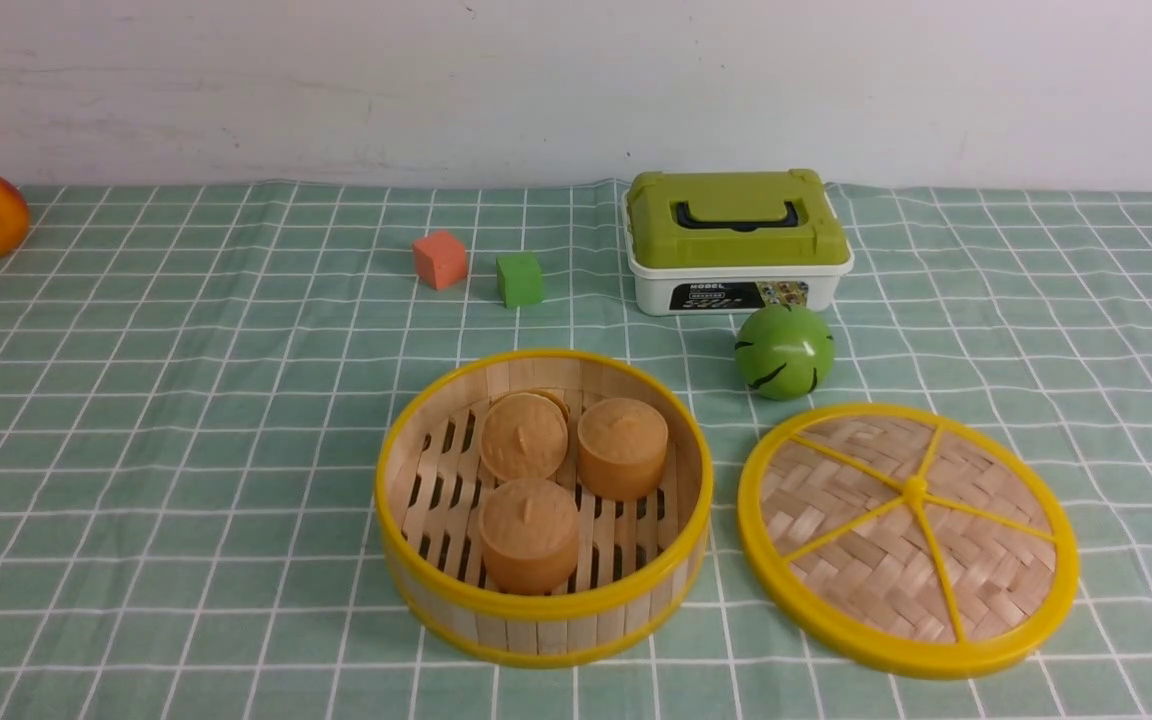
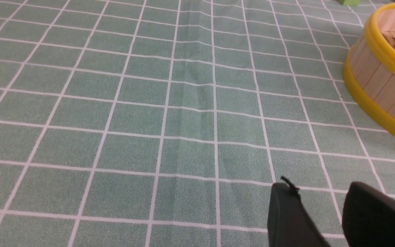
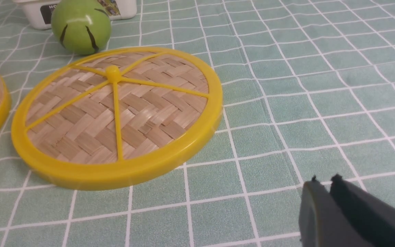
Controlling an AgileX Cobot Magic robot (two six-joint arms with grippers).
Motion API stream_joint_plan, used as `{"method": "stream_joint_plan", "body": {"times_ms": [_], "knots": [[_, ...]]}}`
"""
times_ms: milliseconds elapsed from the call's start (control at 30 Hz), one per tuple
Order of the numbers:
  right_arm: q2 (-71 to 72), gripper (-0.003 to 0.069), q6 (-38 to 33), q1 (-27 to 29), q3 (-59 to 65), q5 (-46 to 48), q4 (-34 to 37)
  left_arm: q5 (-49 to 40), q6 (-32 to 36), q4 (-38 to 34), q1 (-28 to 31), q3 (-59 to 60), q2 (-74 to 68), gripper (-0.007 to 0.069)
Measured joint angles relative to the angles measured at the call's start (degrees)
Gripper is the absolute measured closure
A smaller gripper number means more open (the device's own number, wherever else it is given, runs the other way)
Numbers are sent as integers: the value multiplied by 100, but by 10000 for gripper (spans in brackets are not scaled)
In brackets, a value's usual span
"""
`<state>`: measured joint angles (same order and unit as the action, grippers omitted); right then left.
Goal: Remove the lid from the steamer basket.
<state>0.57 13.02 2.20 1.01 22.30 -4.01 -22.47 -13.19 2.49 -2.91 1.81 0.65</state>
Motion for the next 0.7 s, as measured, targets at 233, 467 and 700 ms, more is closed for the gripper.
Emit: {"method": "stream_joint_plan", "body": {"times_ms": [233,467,700], "knots": [[0,622,0,0,0,0,2,0,0,0,0,0,0,386],[0,620,0,0,0,0,18,0,0,0,0,0,0,386],[0,620,0,0,0,0,18,0,0,0,0,0,0,386]]}}
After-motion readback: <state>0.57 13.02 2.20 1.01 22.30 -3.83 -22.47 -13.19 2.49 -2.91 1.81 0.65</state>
